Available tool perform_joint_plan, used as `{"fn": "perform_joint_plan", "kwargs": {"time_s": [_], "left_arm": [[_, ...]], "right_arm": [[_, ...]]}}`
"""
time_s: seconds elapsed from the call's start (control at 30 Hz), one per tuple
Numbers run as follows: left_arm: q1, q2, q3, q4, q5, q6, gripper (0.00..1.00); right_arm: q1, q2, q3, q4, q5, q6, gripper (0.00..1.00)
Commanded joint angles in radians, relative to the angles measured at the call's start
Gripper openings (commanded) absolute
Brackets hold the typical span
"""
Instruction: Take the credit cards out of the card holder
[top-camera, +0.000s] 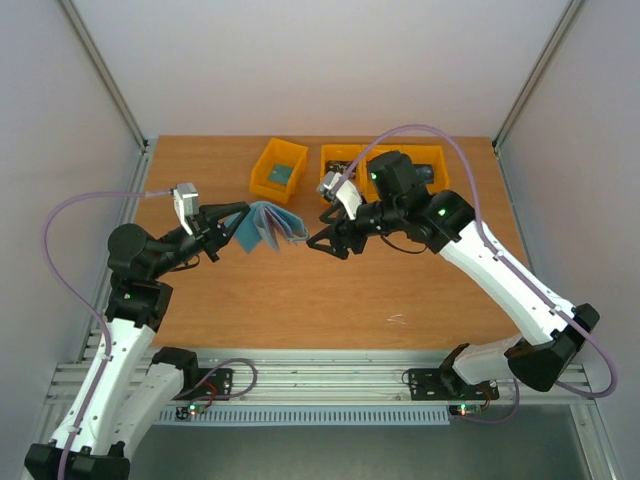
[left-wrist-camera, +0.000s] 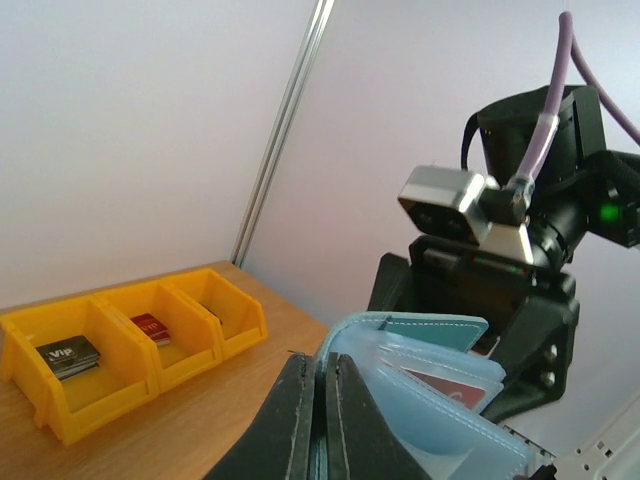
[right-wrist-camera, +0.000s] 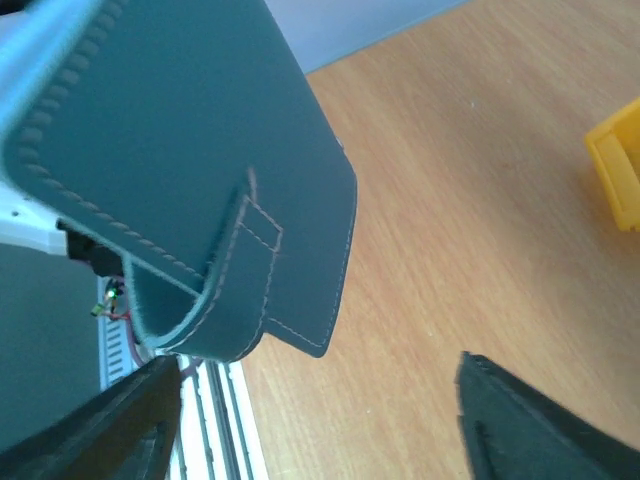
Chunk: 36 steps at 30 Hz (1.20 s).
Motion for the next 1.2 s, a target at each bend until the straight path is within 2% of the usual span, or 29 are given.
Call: {"fn": "perform_joint_plan", "kwargs": {"time_s": [0.0, 0.03, 0.07, 0.1, 0.2, 0.37, 0.53, 0.8, 1.03, 1.17], "left_arm": [[0.006, -0.005, 0.036, 0.077, -0.011, -0.017, 0.0], [0.007, -0.006, 0.036, 0.076, -0.01, -0.017, 0.0], [0.007, -0.005, 0.036, 0.076, -0.009, -0.017, 0.0], [0.007, -0.004, 0.035, 0.076, -0.009, -0.018, 0.0], [0.007, -0.004, 0.035, 0.076, -0.009, -0.02, 0.0], [0.007, -0.005, 0.031, 0.078, -0.012, -0.023, 0.0], [0.008, -0.007, 0.03, 0.076, -0.013, -0.024, 0.0], [0.01, -0.007, 0.025, 0.073, -0.017, -0.025, 0.0], [0.012, -0.007, 0.021, 0.072, -0.016, -0.023, 0.0], [0.012, -0.005, 0.024, 0.072, -0.015, -0.025, 0.0]], "right_arm": [[0.054, -0.003, -0.054, 0.101, 0.134, 0.025, 0.83], [0.063, -0.002, -0.066, 0.118, 0.133, 0.033, 0.93], [0.071, -0.001, -0.077, 0.138, 0.133, 0.041, 0.98], [0.078, 0.001, -0.087, 0.154, 0.136, 0.046, 0.98], [0.111, 0.0, -0.115, 0.211, 0.186, 0.062, 0.97], [0.131, 0.016, -0.138, 0.309, 0.253, 0.116, 0.88], [0.147, 0.046, -0.131, 0.35, 0.28, 0.139, 0.88], [0.15, 0.065, -0.116, 0.32, 0.222, 0.106, 0.94], [0.155, 0.057, -0.124, 0.267, 0.243, 0.081, 0.95], [0.155, 0.045, -0.133, 0.308, 0.281, 0.101, 0.87]]}}
